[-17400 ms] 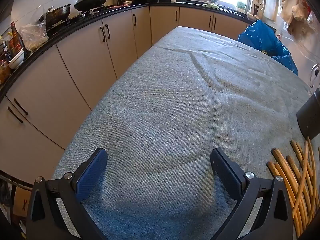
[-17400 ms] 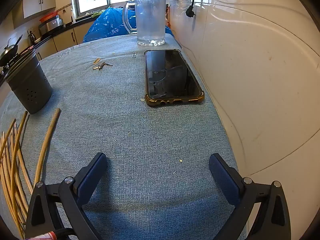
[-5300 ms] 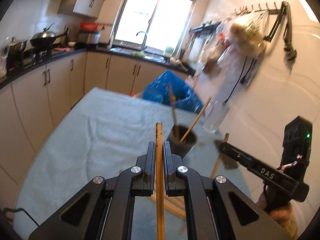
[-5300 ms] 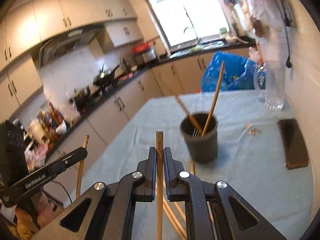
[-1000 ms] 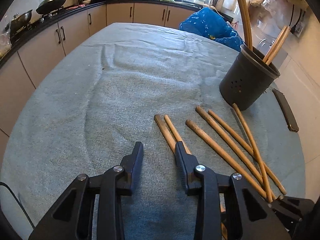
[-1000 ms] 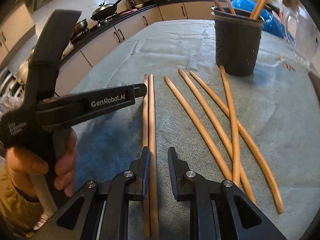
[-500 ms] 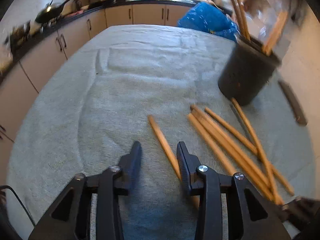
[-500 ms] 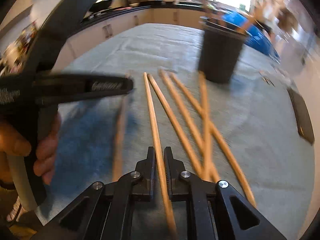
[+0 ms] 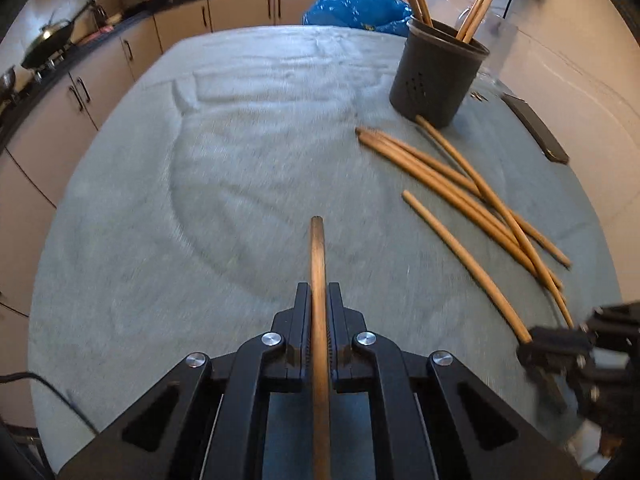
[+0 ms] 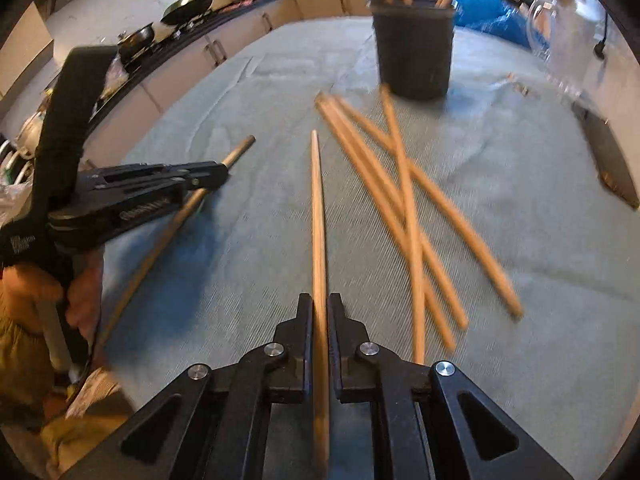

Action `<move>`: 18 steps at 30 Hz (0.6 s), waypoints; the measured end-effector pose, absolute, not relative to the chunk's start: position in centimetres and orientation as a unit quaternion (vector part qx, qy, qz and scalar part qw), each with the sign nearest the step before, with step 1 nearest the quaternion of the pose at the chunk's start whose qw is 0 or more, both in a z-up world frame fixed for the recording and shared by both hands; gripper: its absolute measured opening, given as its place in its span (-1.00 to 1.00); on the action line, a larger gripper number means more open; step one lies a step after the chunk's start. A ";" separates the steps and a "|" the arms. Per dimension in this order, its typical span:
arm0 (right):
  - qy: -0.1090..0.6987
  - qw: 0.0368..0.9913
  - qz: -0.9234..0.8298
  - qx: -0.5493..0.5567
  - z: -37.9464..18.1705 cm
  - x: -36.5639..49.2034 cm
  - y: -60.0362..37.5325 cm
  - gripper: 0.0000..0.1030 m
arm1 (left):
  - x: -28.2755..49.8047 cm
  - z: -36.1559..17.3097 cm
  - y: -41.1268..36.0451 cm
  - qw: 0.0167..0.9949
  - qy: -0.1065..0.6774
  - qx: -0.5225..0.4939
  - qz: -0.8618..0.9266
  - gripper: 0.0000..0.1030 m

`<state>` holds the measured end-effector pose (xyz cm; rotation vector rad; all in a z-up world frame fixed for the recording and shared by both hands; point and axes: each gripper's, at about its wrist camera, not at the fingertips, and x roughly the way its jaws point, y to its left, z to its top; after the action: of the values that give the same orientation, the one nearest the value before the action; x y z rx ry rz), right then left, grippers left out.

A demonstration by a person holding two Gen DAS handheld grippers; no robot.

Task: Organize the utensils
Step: 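Grasp a third wooden chopstick upright with the right gripper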

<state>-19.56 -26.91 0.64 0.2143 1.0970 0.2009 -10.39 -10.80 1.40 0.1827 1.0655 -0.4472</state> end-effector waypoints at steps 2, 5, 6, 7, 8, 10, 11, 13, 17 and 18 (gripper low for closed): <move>0.520 0.840 0.102 0.114 0.7 -19.3 -27.1 -0.70 | -10.3 1.6 -10.4 0.834 0.503 0.087 -0.210 -0.86; 0.515 0.847 0.087 0.097 1.0 -17.6 -26.8 -0.61 | -9.5 1.2 -10.7 0.833 0.510 0.091 -0.194 -0.82; 0.517 0.846 0.086 0.093 0.9 -16.9 -26.7 -0.59 | -9.2 1.3 -10.9 0.833 0.509 0.092 -0.196 -0.79; 0.521 0.845 0.084 0.088 0.7 -15.9 -26.5 -0.59 | -8.9 1.2 -11.3 0.830 0.512 0.095 -0.200 -0.72; 0.517 0.848 0.084 0.083 0.7 -15.3 -26.5 -0.59 | -8.5 1.2 -11.6 0.829 0.513 0.096 -0.201 -0.71; 0.521 0.848 0.081 0.063 0.8 -13.7 -26.1 -0.59 | -7.9 1.4 -11.8 0.826 0.519 0.098 -0.200 -0.71; 0.524 0.846 0.080 0.056 0.8 -13.1 -25.9 -0.59 | -7.5 1.4 -11.9 0.823 0.522 0.100 -0.201 -0.71; 0.530 0.843 0.079 0.037 0.9 -11.9 -25.3 -0.59 | -6.7 1.4 -11.9 0.820 0.526 0.096 -0.204 -0.71; 0.540 0.839 0.072 -0.018 1.1 -10.6 -23.9 -0.59 | -5.8 1.5 -12.1 0.815 0.528 0.102 -0.215 -0.71; 0.540 0.838 0.069 -0.033 1.1 -10.4 -23.4 -0.59 | -5.6 1.4 -12.3 0.814 0.528 0.107 -0.218 -0.71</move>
<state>-10.41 -23.36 1.07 -0.0694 1.1429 0.1462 -5.61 -12.25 1.44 0.2288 1.1264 -0.4647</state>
